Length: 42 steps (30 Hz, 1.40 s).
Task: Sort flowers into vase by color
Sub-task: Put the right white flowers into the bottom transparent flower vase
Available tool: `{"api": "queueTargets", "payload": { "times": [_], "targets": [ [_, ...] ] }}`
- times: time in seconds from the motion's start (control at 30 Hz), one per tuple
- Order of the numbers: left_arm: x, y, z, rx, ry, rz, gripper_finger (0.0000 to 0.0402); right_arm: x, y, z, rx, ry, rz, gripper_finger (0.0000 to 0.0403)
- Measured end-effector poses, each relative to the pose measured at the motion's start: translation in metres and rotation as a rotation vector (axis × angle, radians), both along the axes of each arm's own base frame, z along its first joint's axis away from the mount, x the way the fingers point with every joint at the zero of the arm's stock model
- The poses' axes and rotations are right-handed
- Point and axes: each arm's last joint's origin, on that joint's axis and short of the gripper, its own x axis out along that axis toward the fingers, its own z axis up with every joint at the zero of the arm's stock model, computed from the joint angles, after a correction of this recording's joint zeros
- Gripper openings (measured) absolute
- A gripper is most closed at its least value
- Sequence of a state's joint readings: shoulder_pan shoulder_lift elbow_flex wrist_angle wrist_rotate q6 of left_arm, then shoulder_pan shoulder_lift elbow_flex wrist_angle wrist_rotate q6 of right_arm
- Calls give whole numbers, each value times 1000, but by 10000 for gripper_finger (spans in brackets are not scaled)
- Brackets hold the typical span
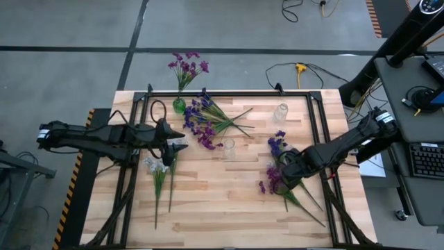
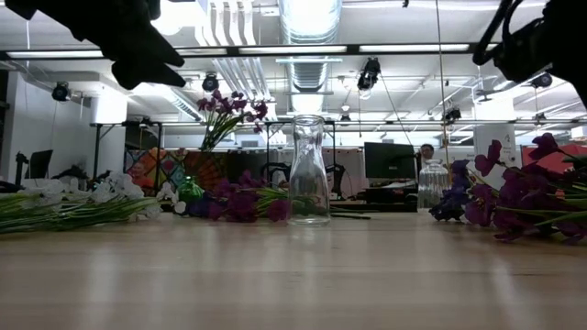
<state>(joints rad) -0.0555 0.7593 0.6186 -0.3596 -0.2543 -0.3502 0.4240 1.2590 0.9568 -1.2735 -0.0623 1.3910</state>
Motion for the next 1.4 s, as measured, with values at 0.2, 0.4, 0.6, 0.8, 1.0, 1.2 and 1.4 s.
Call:
{"api": "queueTargets", "payload": {
  "times": [0.2, 0.4, 0.6, 0.8, 1.0, 1.2, 1.4],
  "targets": [
    [-1, 0, -1, 1, 18, 0, 216, -2, -1, -10, -3, 6, 13, 303],
    [-5, 1, -12, -24, 113, 41, 215, -3, -1, -11, -4, 7, 13, 311],
    [-4, 0, -19, -30, 126, 51, 215, -2, -1, -11, -4, 6, 0, 307],
    [-5, 0, -14, -7, 94, 32, 215, -3, -1, -11, 17, 17, -18, 311],
    [-6, 0, -13, 10, 91, 22, 215, -5, -2, -16, 6, 32, -12, 312],
    [-6, 0, -13, -1, 87, 28, 216, -11, -5, -29, -7, 60, 19, 314],
    [-6, 0, -13, -7, 83, 31, 216, -13, -6, -34, -31, 54, 65, 322]
  ]
}}
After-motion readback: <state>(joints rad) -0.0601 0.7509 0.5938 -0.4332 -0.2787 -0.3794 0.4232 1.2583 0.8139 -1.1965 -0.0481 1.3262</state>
